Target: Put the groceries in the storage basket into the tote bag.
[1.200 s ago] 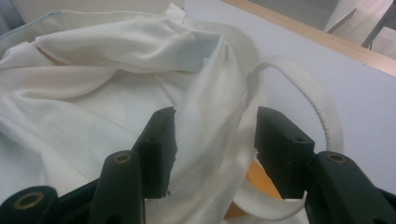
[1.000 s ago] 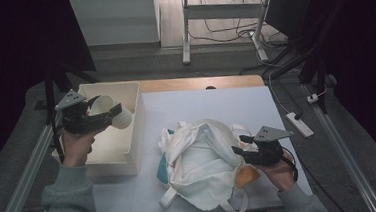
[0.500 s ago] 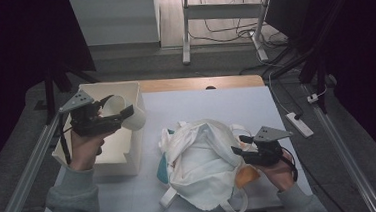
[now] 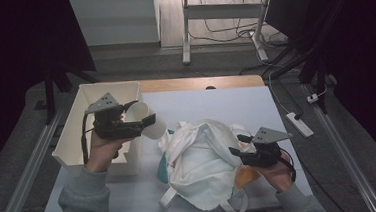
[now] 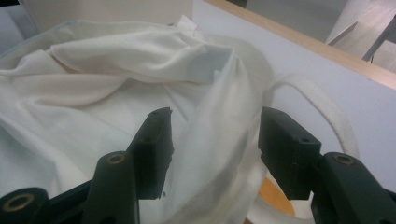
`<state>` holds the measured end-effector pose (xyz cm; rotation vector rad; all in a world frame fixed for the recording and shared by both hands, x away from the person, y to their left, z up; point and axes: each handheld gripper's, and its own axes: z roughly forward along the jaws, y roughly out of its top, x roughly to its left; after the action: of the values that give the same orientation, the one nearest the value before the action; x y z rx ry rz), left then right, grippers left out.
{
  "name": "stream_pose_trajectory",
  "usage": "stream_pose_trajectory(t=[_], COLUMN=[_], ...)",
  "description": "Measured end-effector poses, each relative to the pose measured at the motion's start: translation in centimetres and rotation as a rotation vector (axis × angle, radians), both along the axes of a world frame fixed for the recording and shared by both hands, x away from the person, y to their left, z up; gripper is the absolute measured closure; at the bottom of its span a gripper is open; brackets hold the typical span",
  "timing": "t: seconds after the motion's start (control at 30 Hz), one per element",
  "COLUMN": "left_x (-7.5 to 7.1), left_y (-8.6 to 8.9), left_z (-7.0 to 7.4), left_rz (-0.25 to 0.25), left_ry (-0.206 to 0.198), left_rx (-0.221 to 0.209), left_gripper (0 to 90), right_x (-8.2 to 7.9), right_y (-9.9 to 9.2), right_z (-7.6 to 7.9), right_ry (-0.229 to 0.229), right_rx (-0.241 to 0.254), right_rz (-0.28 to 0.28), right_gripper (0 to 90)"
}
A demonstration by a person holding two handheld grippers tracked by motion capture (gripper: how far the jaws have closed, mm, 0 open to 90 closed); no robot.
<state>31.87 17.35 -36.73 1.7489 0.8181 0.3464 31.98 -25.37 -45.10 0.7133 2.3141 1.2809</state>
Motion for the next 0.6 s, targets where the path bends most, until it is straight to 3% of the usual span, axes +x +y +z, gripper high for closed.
stream_pose_trajectory(t=[0.27, 0.6], left_x=[0.1, 0.5], left_y=[-2.4, -6.1], left_z=[-0.3, -1.4], left_rz=[-0.051, -0.126], left_ry=[0.009, 0.037], left_rx=[0.026, 0.081], left_gripper=[19.1, 19.1], right_x=[-0.6, -1.0], right_y=[1.0, 2.5], right_z=[0.5, 0.9], right_ry=[-0.011, 0.025], right_rx=[0.005, 0.028], right_rz=[0.038, 0.091], right_gripper=[40.9, 33.8])
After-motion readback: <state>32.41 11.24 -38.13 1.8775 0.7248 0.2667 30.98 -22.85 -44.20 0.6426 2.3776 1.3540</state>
